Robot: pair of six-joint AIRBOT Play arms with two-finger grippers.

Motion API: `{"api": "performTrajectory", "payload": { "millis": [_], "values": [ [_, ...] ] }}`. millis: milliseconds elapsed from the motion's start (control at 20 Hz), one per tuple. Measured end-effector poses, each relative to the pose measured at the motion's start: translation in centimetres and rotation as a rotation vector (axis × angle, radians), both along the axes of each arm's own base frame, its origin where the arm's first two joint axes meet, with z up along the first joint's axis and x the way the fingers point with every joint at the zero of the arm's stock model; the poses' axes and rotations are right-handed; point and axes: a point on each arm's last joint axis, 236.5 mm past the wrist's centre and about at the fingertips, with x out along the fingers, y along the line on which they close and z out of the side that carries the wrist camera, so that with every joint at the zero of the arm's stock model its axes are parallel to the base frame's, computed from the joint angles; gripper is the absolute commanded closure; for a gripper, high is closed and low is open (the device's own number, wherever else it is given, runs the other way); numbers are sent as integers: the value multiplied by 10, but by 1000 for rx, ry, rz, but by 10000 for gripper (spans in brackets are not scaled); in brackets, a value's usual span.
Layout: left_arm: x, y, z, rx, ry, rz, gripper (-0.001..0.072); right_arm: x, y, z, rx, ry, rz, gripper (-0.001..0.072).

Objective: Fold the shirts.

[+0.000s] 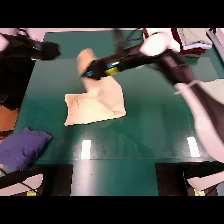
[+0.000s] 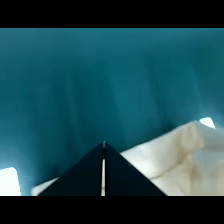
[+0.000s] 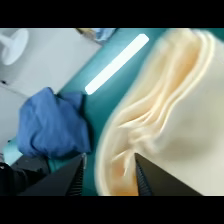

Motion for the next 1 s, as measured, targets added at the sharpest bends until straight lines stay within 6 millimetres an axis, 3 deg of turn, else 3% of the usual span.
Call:
{"api": "performTrajectory", "payload": {
  "millis": [50, 150, 250, 350, 500, 550, 600, 750, 850, 1000],
  "values": [
    [-5, 12, 10, 9, -19, 22, 683, -7, 21, -6, 6, -1, 30, 322],
    [-13, 21, 19, 16, -30, 37, 684, -15, 42, -18, 0, 1, 67, 323],
    [-19, 25, 22, 28, -25, 40, 684, -14, 36, -36, -43, 19, 73, 323],
    [-24, 20, 23, 31, -22, 25, 684, -2, 8, -51, -95, 43, 36, 325],
    [-30, 0, 22, 35, -17, -22, 683, 23, -63, -91, -212, 110, -79, 319],
    [-32, -7, 21, 37, -15, -41, 683, 30, -90, -105, -243, 143, -128, 224],
    [-34, -13, 21, 40, -16, -58, 683, 36, -119, -123, -275, 187, -181, 72],
    [-38, -29, 19, 41, -16, -100, 683, 42, -184, -171, -300, 347, -315, 91],
    [-38, -33, 20, 39, -18, -110, 683, 43, -205, -197, -278, 449, -383, 122],
    [-38, -37, 22, 32, -28, -119, 683, 42, -212, -234, -245, 573, -442, 122]
  ]
}}
